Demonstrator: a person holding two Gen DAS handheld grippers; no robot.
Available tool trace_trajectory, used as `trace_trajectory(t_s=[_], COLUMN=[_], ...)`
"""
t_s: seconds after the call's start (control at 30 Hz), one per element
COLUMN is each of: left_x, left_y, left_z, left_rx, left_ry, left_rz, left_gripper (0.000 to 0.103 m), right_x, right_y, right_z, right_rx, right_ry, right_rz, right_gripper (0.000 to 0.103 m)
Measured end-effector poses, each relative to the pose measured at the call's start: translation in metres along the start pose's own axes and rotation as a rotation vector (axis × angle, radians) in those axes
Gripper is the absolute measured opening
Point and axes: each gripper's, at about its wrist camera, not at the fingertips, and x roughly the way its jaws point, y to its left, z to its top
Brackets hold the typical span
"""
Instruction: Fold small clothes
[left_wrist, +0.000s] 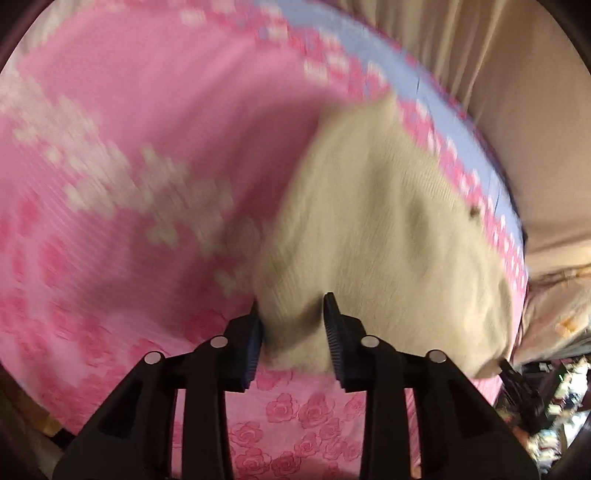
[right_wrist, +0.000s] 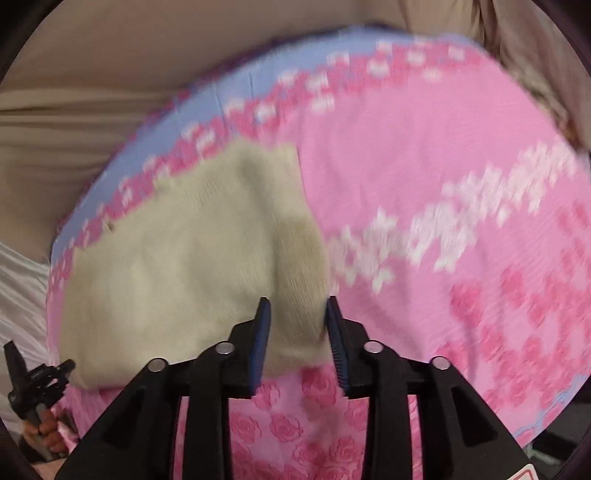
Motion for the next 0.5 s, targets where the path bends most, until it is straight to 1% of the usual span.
trace_trajectory(t_s=[0.03,0.07,0.1,0.13,0.17,0.2,0.27,0.3,0.33,0.37,0.4,0.43,0.47,0.5], left_x=[-0.014,-0.021,-0.032,-0.035,-0.034,-0.029,-0.008,0.014,0.032,0.052,0.064,0.073,0.069,0.065], left_y=[-0.002,-0.002,-0.010,-0.020,-0.024,-0.037,-0.058,-0.067,-0.067,-0.066,-0.063,-0.063,-0.065,-0.069], left_z=[0.008,0.012,0.021,0.026,0.034,0.040,0.047,0.050,0.048,0.048,0.047,0.044,0.041,0.040], left_rx=[-0.003,-0.005,0.006,0.026,0.047,0.076,0.135,0.163,0.166,0.168,0.170,0.178,0.198,0.216], left_ry=[-0.041,-0.071,-0.114,-0.134,-0.139,-0.138,-0.116,-0.086,-0.056,-0.008,0.032,0.045,0.009,-0.003], left_rz=[0.001,0.002,-0.014,-0.025,-0.029,-0.030,0.010,0.051,0.090,0.123,0.145,0.169,0.181,0.192], left_gripper=[0.040,0.040,0.040,0.041,0.041,0.041,0.041,0.041,0.041,0.041,0.041,0.041,0.041,0.042], right_x=[-0.008,-0.014,-0.015,-0.011,-0.002,0.006,0.037,0.057,0.078,0.099,0.101,0.094,0.080,0.068], right_y=[0.006,0.013,0.023,0.032,0.041,0.047,0.061,0.061,0.058,0.052,0.048,0.047,0.052,0.057], right_z=[0.007,0.018,0.029,0.038,0.046,0.051,0.058,0.055,0.054,0.049,0.049,0.051,0.052,0.052], right_rx=[-0.024,-0.052,-0.075,-0.090,-0.107,-0.122,-0.151,-0.155,-0.156,-0.147,-0.122,-0.104,-0.097,-0.105], right_ry=[-0.034,-0.058,-0.073,-0.072,-0.052,-0.035,0.011,0.050,0.092,0.140,0.133,0.117,0.085,0.053], right_rz=[0.001,0.015,0.044,0.070,0.086,0.085,0.066,0.033,-0.020,-0.070,-0.057,-0.049,-0.032,-0.016], right_gripper=[0.034,0.032,0.022,0.008,0.003,0.003,0.003,0.003,0.002,0.000,0.000,0.001,0.001,0.002])
